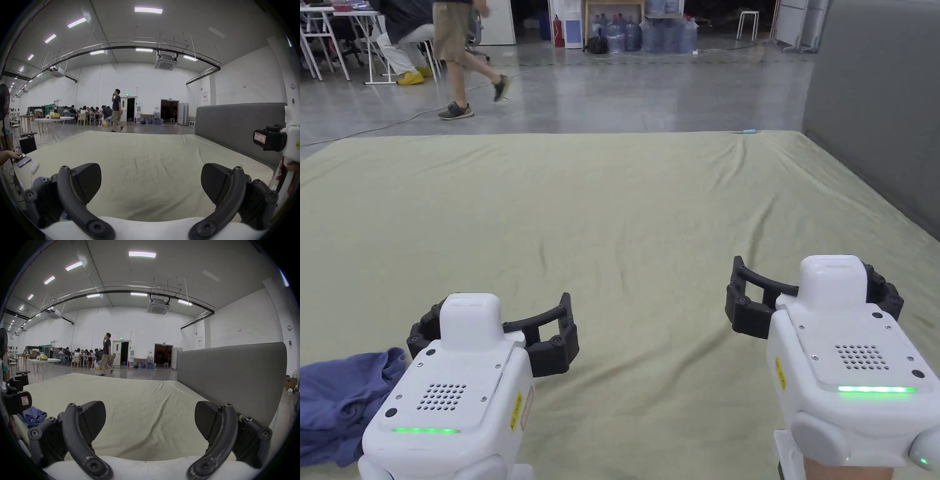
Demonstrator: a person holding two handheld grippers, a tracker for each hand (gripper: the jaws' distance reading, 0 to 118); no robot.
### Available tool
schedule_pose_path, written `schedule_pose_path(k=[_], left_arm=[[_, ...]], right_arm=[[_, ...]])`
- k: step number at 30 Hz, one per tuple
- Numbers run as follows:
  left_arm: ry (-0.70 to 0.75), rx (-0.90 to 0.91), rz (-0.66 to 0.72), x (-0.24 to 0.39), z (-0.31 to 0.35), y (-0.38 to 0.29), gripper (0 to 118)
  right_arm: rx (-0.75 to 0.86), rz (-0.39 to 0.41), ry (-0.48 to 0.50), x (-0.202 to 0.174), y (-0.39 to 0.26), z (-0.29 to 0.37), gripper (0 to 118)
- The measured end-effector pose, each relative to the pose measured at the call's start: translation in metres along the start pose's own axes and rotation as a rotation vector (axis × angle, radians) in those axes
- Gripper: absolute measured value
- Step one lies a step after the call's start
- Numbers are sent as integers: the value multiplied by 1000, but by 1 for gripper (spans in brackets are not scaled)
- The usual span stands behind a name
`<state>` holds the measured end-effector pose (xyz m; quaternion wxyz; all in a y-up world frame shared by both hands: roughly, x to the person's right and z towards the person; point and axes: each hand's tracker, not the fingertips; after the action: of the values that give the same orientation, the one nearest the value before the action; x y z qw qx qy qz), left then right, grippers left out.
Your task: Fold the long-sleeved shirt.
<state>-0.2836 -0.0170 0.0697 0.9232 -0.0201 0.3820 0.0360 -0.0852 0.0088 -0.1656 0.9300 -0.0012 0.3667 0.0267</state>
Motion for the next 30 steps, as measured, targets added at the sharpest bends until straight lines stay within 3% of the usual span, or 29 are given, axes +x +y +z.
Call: schedule_pose_path(k=[30], left_arm=[[27,14,-59,6,1,3,118]], right_arm=[[3,1,1,3,-1,-2,111]])
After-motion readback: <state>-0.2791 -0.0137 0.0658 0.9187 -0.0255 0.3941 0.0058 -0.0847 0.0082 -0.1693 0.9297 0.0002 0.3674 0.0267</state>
